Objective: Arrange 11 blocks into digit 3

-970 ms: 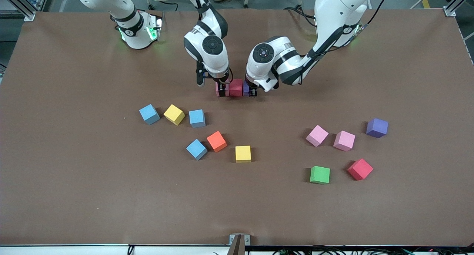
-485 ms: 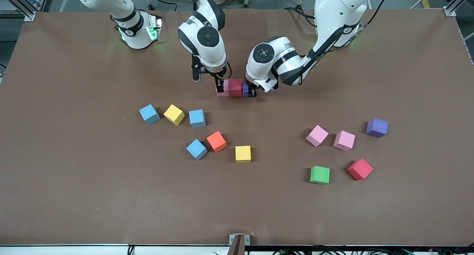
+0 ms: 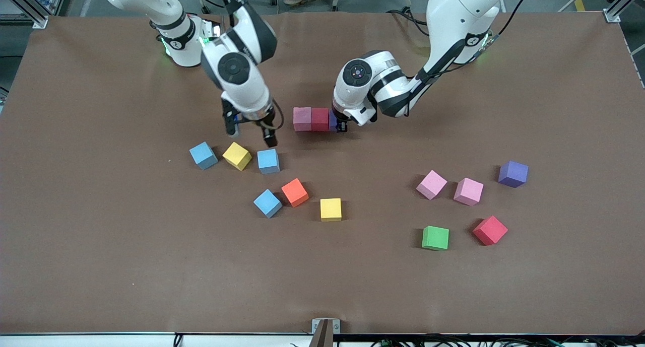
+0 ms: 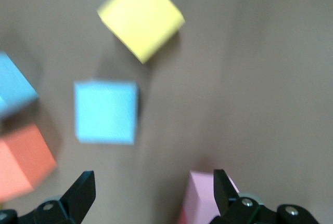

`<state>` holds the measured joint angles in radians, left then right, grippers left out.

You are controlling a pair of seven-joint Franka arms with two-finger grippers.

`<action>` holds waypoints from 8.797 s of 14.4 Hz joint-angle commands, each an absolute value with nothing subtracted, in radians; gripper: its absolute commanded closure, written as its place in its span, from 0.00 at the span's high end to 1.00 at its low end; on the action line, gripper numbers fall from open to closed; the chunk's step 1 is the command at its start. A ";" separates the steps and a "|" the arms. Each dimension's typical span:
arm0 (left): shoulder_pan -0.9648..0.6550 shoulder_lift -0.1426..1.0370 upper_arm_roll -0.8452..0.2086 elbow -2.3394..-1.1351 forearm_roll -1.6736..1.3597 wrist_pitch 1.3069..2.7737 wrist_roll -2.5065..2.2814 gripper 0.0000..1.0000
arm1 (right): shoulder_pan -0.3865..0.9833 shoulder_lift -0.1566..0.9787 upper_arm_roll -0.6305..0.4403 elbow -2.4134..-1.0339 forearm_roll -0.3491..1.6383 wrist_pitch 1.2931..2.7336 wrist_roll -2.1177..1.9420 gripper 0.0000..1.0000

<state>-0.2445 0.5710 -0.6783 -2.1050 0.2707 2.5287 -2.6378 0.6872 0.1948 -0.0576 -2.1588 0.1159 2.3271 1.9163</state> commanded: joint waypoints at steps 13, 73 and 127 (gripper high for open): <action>-0.247 0.494 -0.712 -1.994 0.317 2.366 -2.637 1.00 | 0.598 0.399 -0.041 -2.046 0.101 2.395 1.942 1.00; 0.150 0.587 -0.497 -1.893 0.345 2.273 -1.382 0.95 | 0.831 0.511 -0.034 -1.924 -0.064 2.391 0.848 0.00; 0.107 0.635 -0.538 -1.752 0.342 2.198 -1.379 0.11 | 0.792 0.502 0.080 -2.028 0.012 2.441 0.913 0.01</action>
